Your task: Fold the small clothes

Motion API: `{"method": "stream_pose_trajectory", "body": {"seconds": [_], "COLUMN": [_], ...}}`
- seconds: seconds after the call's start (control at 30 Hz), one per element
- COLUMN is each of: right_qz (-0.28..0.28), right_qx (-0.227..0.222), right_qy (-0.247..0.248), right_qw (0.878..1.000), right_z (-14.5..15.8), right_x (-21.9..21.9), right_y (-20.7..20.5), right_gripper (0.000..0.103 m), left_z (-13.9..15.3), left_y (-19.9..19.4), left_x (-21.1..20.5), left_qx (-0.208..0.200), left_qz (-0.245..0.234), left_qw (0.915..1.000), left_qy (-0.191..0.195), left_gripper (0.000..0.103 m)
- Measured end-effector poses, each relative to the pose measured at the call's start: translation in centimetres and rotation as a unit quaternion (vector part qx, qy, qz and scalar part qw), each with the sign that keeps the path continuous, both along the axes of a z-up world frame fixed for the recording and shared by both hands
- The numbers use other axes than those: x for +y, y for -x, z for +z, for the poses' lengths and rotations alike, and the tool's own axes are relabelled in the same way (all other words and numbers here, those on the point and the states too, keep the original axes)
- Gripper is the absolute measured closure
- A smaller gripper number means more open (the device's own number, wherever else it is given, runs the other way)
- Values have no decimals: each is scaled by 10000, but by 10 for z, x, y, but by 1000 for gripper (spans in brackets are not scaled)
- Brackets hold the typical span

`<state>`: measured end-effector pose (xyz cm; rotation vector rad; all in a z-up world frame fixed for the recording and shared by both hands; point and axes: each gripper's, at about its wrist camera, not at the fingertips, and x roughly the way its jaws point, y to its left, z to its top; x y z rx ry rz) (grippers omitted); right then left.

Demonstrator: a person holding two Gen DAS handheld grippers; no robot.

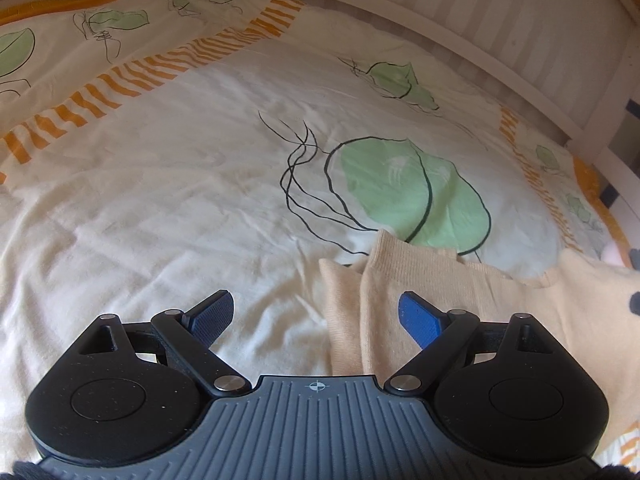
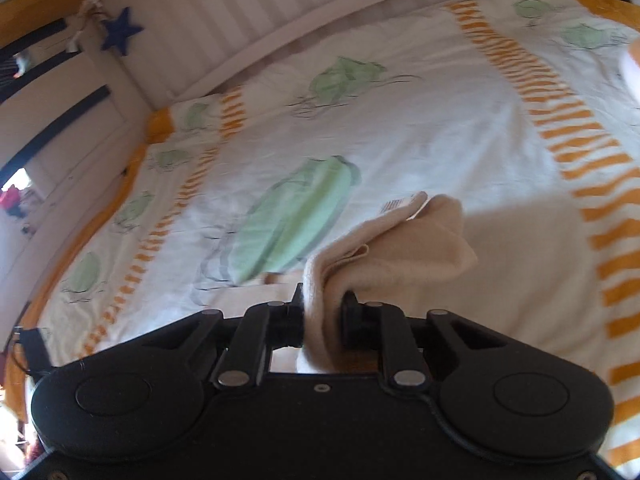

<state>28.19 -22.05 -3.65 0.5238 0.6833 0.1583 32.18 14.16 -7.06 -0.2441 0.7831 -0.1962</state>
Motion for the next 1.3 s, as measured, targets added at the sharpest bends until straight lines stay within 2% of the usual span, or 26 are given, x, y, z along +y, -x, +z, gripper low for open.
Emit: {"method": "stream_pose_trajectory", "body": {"seconds": [0.17,0.3,0.43,0.57,0.7,0.73,0.97,1.0,1.1,1.2,1.3], "right_qz": [508,807,923,965,984,1038,1357,1339,1286,1276,1404], "right_qx": [-17,69,225,299,248,237,-221,-300,-576,-796,-905], "right_qy": [-181,-216,-108,415,712,749,605,660,1028,1453,1699], "right_qw": [9985,9965,9954,9940,9923,9915,9887,9883,9847,9779,9712], "right_z": [-1,-14,-30,-39,-45,-46,-32,-28,-17,-13,-17], "right_x": [56,99,130,156,174,177,178,174,167,165,170], "right_y": [-26,-43,-50,-48,-44,-44,-31,-25,-4,20,40], "right_gripper": [78,78,78,78,75,71,69,67,48,45,37], "left_z": [1,-1,-1,-1,-4,-5,-5,-5,-5,-5,-2], "left_y": [-1,-3,-5,-7,-10,-10,-10,-9,-9,-9,-7], "left_x": [6,12,21,27,31,31,28,28,25,19,14], "left_qx": [14,55,71,75,151,164,127,113,110,115,77], "left_qz": [7,81,170,232,265,255,82,44,-71,-224,-354], "left_qw": [9999,9998,9994,9988,9979,9978,9972,9970,9960,9951,9941], "left_qy": [102,178,296,414,564,591,737,768,883,960,1023], "left_gripper": [13,13,13,13,13,13,13,13,12,12,12]}}
